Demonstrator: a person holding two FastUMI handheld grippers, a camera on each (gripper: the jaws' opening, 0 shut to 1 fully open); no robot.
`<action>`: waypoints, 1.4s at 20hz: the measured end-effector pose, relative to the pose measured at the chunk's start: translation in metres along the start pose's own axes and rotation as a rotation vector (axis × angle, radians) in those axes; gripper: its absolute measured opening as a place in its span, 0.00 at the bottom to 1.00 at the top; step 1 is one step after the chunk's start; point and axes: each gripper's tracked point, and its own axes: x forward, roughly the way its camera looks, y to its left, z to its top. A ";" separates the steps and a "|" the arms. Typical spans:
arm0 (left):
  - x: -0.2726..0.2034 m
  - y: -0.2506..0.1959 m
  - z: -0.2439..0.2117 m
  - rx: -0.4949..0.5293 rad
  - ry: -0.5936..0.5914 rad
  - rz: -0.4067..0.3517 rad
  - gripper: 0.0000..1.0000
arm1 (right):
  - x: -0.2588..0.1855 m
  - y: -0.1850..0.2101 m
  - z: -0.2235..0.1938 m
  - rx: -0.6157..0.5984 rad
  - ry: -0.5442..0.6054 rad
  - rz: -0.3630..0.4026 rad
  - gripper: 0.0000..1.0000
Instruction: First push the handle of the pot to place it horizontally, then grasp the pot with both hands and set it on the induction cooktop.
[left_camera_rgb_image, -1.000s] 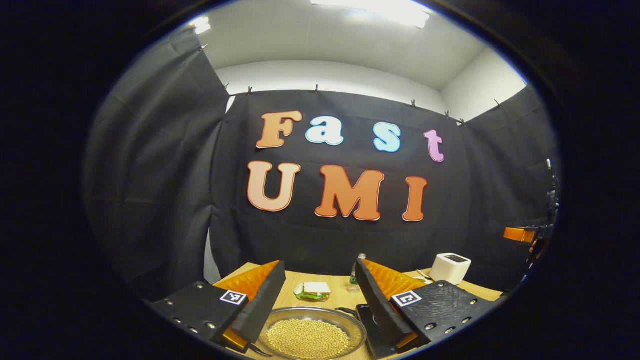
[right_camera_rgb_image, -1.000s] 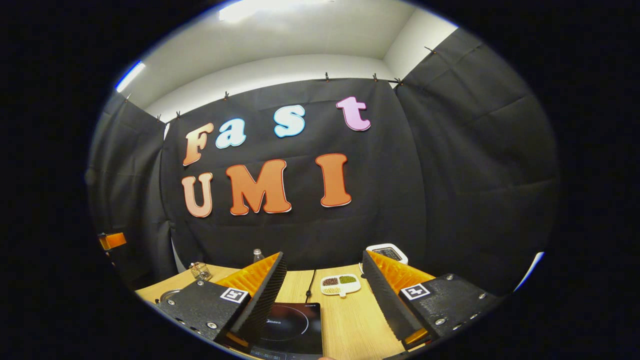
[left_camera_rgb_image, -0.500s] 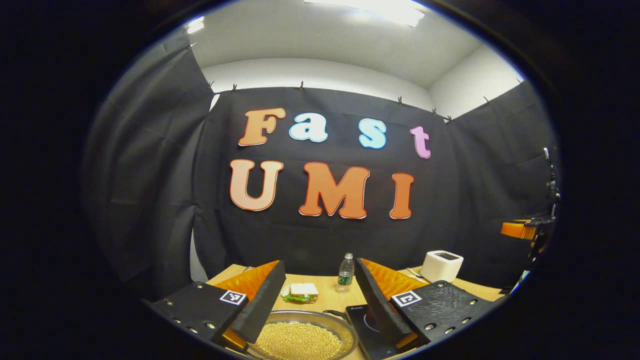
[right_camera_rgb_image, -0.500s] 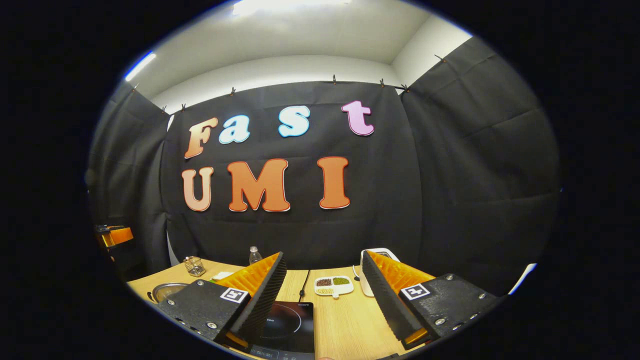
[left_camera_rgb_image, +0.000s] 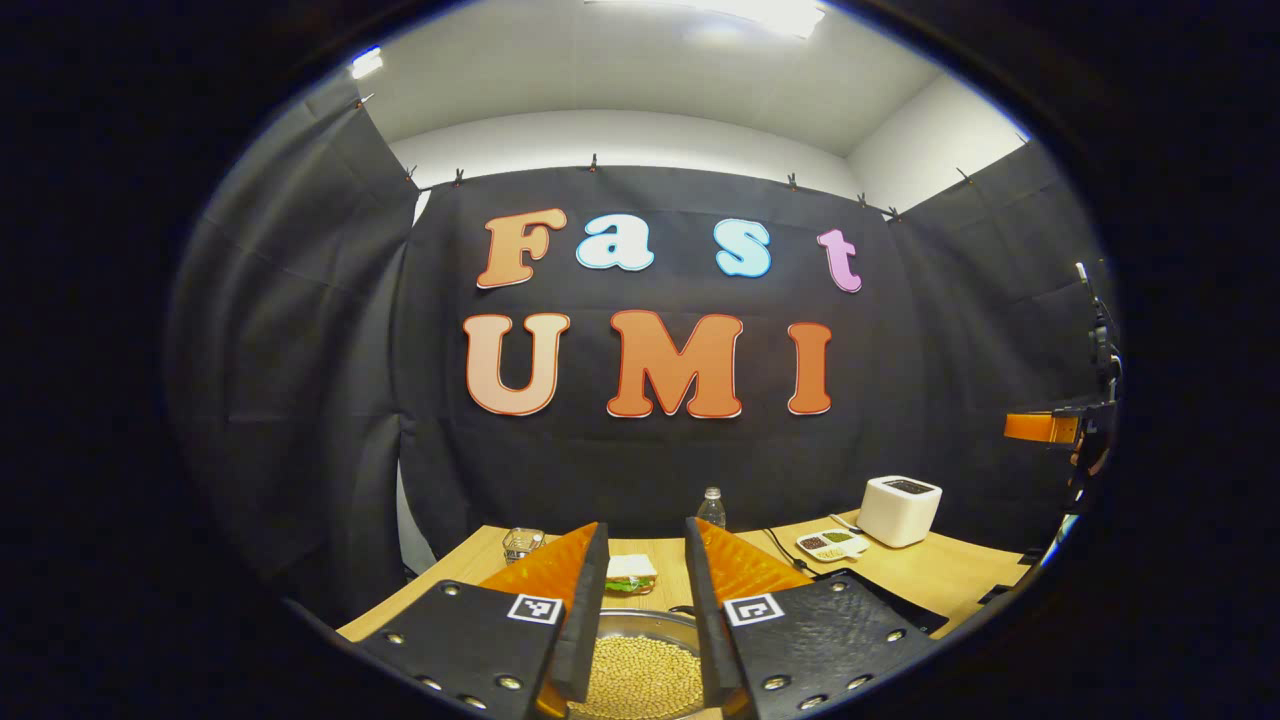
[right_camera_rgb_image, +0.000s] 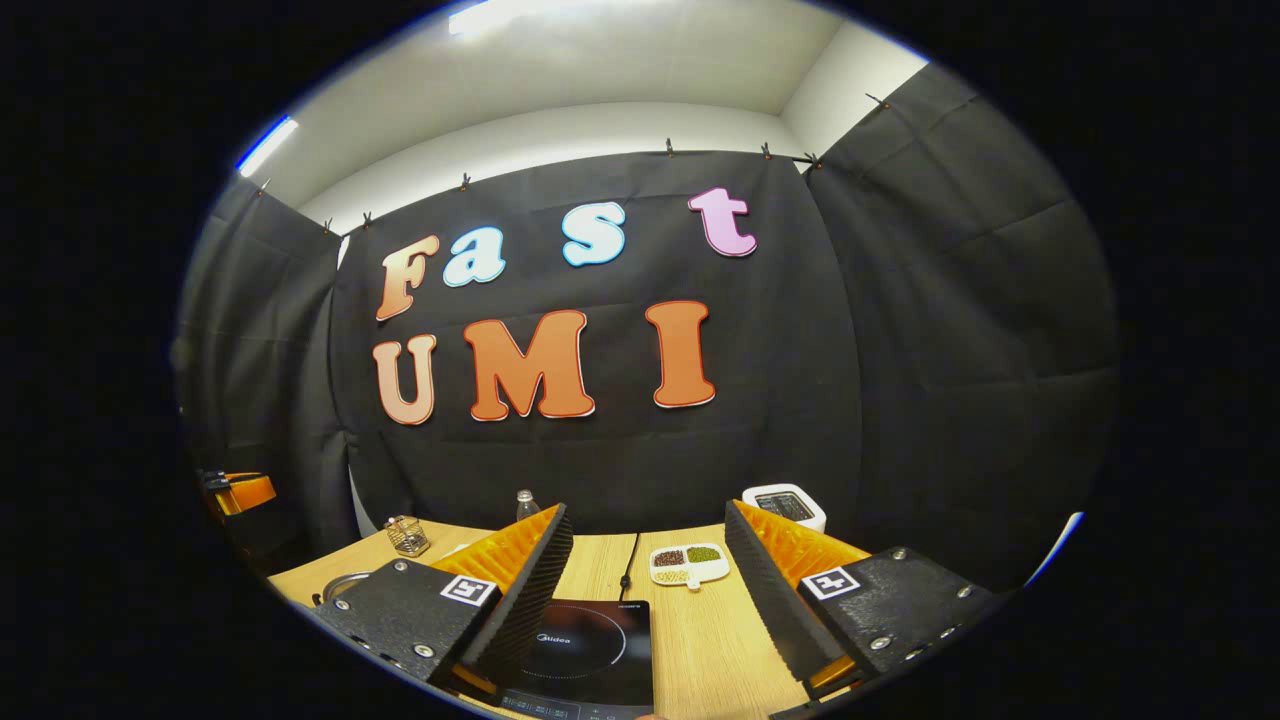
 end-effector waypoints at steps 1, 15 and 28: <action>0.000 0.001 -0.001 -0.003 0.002 -0.001 0.27 | -0.001 0.001 0.000 -0.002 0.000 0.000 0.95; -0.034 0.027 -0.076 -0.056 0.192 0.020 0.03 | 0.009 0.020 -0.001 0.004 -0.009 0.036 1.00; -0.086 0.059 -0.199 -0.155 0.465 0.135 0.03 | 0.024 0.040 -0.009 0.053 -0.001 0.081 0.95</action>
